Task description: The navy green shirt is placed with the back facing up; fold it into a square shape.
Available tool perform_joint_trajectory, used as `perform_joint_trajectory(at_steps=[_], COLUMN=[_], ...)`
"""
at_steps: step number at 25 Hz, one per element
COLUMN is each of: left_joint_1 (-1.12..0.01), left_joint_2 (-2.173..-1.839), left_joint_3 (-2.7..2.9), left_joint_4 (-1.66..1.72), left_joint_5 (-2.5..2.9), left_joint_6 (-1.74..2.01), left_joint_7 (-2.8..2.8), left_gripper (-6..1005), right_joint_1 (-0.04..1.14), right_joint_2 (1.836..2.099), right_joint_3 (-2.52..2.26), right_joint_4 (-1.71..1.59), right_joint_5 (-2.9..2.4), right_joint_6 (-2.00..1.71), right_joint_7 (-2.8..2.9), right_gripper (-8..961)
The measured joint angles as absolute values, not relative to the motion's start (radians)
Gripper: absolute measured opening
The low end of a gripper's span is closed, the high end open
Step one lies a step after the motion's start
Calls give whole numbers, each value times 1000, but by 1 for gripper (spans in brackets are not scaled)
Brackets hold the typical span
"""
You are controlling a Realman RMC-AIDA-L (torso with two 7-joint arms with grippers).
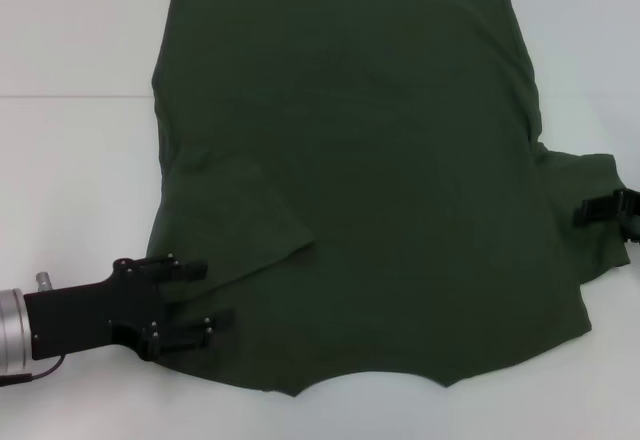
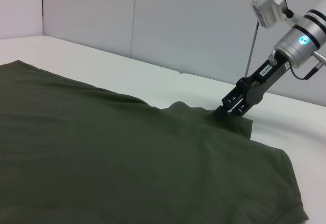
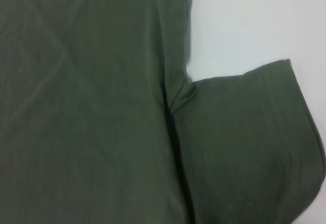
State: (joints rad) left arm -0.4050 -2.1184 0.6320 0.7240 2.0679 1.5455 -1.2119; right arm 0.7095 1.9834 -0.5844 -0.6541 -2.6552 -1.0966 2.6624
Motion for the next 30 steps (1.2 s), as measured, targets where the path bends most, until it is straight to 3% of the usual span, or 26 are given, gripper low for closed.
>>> perform_joint_trajectory(at_steps=[9, 20, 25, 30], left_joint_1=[-416, -420, -420, -419], left_joint_2=[-2112, -2111, -2112, -2111], left_joint_3=[629, 628, 627, 624], left_joint_4=[731, 730, 731, 728], left_joint_5=[2068, 2068, 2068, 2063], left_joint_6=[1545, 1537, 1538, 1542], left_joint_7=[-1229, -1229, -1229, -1230], left_gripper=[748, 748, 748, 747], right_joint_1=[710, 708, 701, 676], right_joint_2=[1983, 1980, 1977, 1974], right_joint_3=[-632, -632, -632, -630], right_joint_4=[-658, -660, -663, -707], right_joint_5=[-2656, -2657, -2657, -2657], right_joint_6=[-1085, -1082, -1082, -1095], right_joint_7=[2665, 2666, 2664, 2667], right_gripper=[530, 75, 10, 10])
